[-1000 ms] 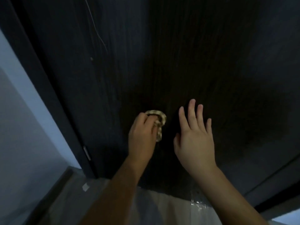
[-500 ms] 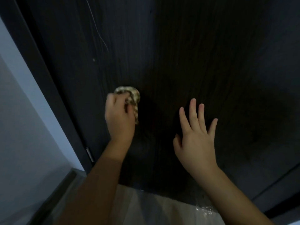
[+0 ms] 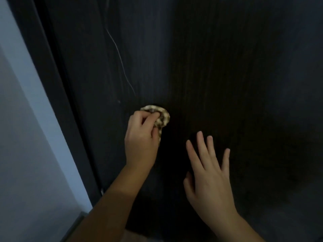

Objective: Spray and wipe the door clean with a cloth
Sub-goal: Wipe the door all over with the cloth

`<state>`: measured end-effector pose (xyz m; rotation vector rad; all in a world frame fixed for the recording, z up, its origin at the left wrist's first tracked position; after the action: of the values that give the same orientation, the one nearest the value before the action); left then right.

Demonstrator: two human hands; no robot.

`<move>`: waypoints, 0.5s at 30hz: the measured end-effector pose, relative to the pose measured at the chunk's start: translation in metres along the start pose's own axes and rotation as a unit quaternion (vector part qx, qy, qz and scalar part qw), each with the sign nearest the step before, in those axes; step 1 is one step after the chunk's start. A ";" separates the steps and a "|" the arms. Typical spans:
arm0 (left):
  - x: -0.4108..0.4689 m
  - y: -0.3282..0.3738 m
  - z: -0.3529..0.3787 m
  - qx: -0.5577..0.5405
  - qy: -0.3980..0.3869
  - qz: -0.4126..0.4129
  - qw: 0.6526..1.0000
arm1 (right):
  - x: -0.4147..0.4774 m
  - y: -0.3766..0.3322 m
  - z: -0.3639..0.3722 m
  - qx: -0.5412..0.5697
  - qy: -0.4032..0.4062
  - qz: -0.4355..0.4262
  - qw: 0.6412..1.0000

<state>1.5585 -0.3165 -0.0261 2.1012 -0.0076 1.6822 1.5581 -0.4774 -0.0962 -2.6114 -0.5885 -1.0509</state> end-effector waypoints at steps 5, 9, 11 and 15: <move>0.088 0.017 -0.020 0.043 0.014 0.099 0.994 | 0.088 -0.037 -0.069 0.002 0.086 -0.056 0.995; 0.160 0.018 -0.042 0.051 0.049 0.133 0.989 | 0.153 -0.063 -0.114 -0.034 0.147 -0.104 0.983; 0.199 0.020 -0.054 0.067 0.063 0.165 0.982 | 0.185 -0.077 -0.132 -0.053 0.171 -0.128 0.975; 0.260 -0.001 -0.080 0.064 0.124 0.079 0.987 | 0.240 -0.102 -0.164 -0.084 0.224 -0.165 0.957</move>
<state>1.5516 -0.2189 0.2275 2.0110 0.0111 2.0802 1.5707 -0.3860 0.1976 -2.3267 -0.8673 -1.8009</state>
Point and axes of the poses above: each hand's wrist, its own x-axis towards the middle knuckle, its own z-axis out of the palm, y = z × x, the point moved 9 cm from there along x, towards the middle knuckle, and after that the axes turned 11 degrees about y, right-handed, at the moved point
